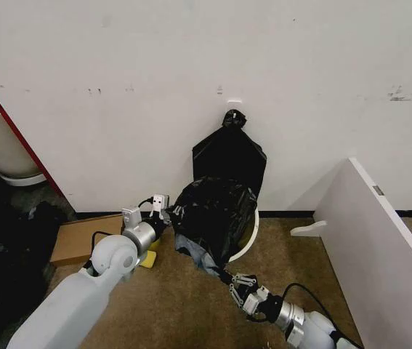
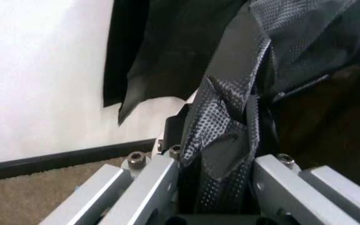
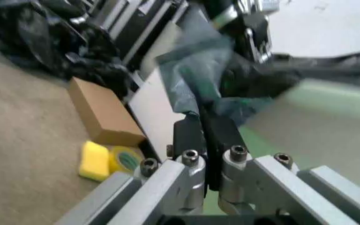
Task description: Place the garbage bag over the trash bin.
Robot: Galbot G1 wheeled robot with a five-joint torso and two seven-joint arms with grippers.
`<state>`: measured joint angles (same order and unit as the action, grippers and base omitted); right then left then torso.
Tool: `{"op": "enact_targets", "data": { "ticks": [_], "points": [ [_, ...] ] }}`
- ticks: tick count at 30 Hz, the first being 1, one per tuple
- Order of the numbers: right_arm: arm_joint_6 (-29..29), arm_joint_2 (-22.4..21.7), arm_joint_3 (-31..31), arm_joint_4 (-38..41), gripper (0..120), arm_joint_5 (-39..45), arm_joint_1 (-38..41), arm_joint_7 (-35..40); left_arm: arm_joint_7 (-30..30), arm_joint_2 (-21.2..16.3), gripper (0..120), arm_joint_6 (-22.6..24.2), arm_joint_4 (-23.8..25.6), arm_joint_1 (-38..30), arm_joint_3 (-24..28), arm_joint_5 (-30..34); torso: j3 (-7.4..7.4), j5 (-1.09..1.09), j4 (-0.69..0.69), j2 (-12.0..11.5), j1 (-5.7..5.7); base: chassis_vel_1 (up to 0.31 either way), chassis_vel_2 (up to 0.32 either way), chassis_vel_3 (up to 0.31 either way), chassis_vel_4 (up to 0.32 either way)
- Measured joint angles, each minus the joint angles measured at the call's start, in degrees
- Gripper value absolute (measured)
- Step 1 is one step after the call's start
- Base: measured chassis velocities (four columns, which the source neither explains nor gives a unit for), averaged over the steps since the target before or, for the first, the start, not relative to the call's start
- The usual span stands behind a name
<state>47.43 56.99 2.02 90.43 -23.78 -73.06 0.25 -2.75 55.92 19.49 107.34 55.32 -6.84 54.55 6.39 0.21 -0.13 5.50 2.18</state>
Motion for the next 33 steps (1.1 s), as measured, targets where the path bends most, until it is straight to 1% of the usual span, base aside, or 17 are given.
{"op": "enact_targets", "data": {
  "ticks": [4,5,10,15,21,22,23,24,25,26,28,30,32,33],
  "points": [
    [-0.06,0.51,1.61,-4.12,0,-4.54,2.47,5.42,-0.14,-0.70,1,0.91,0.85,0.22,-0.19,0.35,0.00,0.00,0.00,0.00,0.00,0.000,0.000,0.000,0.000],
    [-0.06,0.51,1.61,-4.12,0,-4.54,2.47,5.42,-0.14,-0.70,1,0.91,0.85,0.22,-0.19,0.35,0.00,0.00,0.00,0.00,0.00,0.000,0.000,0.000,0.000],
    [-0.06,0.46,3.15,-9.29,0,-7.15,5.72,12.53,0.13,-2.76,1,1.77,1.94,1.09,-0.98,-0.19,0.00,0.00,0.01,0.00,0.00,0.000,0.000,0.000,0.000],
    [-0.09,0.45,3.27,-11.00,0,-6.17,6.43,15.86,0.90,-3.62,1,1.70,2.02,1.31,-1.47,-1.73,0.00,0.00,0.00,0.00,0.00,0.000,0.000,0.000,0.000],
    [-0.09,0.63,2.61,-13.40,0,-2.70,6.24,16.82,0.94,-3.91,1,1.71,2.40,1.71,-2.93,-1.23,0.00,0.00,0.00,0.00,0.00,0.000,0.000,0.000,0.000],
    [-0.23,0.71,2.65,-14.02,1,-2.80,6.13,17.15,0.68,-3.86,1,1.75,2.59,1.82,-3.39,-0.87,0.00,0.01,0.00,0.00,0.00,0.000,0.000,0.000,0.000],
    [-0.46,0.79,2.84,-15.03,5,-3.47,6.00,17.37,0.75,-3.83,1,1.80,2.85,1.89,-3.78,-0.54,0.00,0.04,0.03,-0.01,0.00,0.000,0.000,0.000,0.000],
    [-0.46,0.94,3.04,-15.54,8,-4.56,6.01,17.81,0.64,-3.80,1,1.89,2.98,2.00,-3.89,-0.46,0.00,-0.02,-0.04,0.00,0.01,0.000,0.000,0.000,0.000],
    [-0.43,1.35,3.30,-16.01,11,-5.65,6.07,18.29,0.61,-3.75,1,1.97,3.08,2.25,-3.89,-0.52,0.00,-0.03,0.00,0.00,0.01,0.000,0.000,0.000,0.000],
    [-0.43,1.35,3.30,-16.01,11,-5.65,6.07,18.29,0.61,-3.75,1,1.97,3.08,2.25,-3.89,-0.52,0.00,-0.03,0.00,0.00,0.01,0.000,0.000,0.000,0.000],
    [-0.45,1.76,4.22,-17.00,22,-7.04,6.04,18.85,0.83,-3.98,1,1.97,3.31,2.66,-4.17,-0.73,0.01,0.07,-0.01,0.00,0.01,0.000,0.000,0.000,0.000],
    [-0.92,1.64,5.43,-17.11,30,-7.59,6.01,20.68,0.86,-4.36,1,1.96,3.42,3.20,-4.51,-1.26,-0.01,-0.07,0.00,0.00,0.01,0.000,0.000,0.000,0.000],
    [-1.87,1.02,5.66,-16.70,38,-7.13,5.62,22.12,1.13,-4.67,1,1.96,3.49,3.58,-4.84,-1.62,0.00,0.04,0.01,0.00,0.01,0.000,0.000,0.000,0.000],
    [-1.99,0.58,5.65,-16.20,41,-6.32,5.34,22.41,1.34,-4.77,1,1.92,3.52,3.72,-4.97,-1.94,0.00,0.04,0.01,0.00,0.01,0.000,0.000,0.000,0.000]
  ]
}}
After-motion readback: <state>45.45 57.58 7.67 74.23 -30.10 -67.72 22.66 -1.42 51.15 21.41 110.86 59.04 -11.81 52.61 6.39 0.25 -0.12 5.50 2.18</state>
